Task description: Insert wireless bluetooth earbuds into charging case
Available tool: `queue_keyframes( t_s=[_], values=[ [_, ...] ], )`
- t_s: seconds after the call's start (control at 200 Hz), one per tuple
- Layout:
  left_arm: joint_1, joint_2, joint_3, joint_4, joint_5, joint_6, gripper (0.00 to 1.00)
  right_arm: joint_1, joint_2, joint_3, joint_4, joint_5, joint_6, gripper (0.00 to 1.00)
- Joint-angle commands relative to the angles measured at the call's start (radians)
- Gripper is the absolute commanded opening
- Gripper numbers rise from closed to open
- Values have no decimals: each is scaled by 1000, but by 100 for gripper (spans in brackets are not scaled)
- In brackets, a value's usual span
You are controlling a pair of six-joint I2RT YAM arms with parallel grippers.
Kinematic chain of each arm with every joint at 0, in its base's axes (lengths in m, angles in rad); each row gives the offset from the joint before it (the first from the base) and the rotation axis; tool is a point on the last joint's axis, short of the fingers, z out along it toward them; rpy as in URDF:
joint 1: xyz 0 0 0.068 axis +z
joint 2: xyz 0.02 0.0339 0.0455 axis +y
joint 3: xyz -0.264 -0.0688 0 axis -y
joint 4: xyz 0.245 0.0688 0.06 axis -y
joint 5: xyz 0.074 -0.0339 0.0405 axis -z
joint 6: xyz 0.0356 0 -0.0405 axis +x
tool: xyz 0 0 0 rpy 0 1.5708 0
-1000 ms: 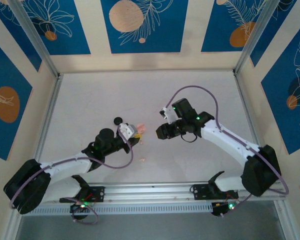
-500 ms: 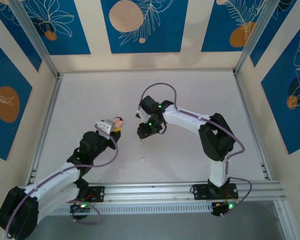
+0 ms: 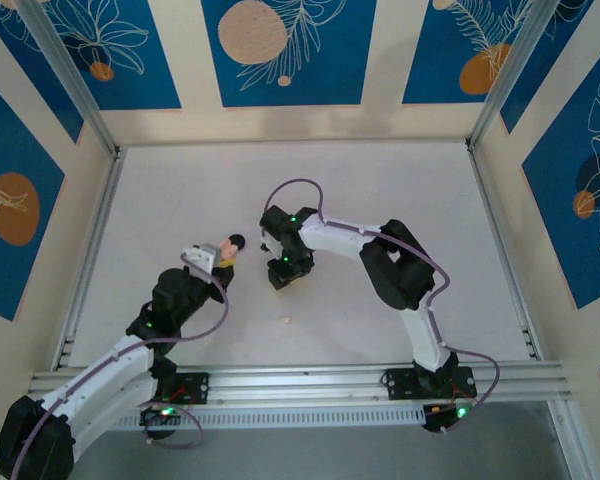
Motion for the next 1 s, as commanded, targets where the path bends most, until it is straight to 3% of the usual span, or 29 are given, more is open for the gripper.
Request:
queue_keyframes(
  t_s=[0.0,0.275,0.485,0.575,0.75,0.995],
  values=[
    [12,-3,-9,7,-9,-12,12,10,20,16,-52,27,-15,35],
    [14,30,-7,33,4,-13,13,7,-34,-47,-60,82,-19,26],
    [15,56,-1,54,15,-14,13,-23,-105,-119,-68,133,-23,25],
    [14,66,0,64,20,-16,13,-44,-133,-147,-70,160,-23,28],
    [14,81,6,72,29,-17,13,-68,-192,-166,-73,150,-25,45],
    [15,81,12,66,31,-15,13,-73,-260,-159,-77,16,84,44]
  ],
)
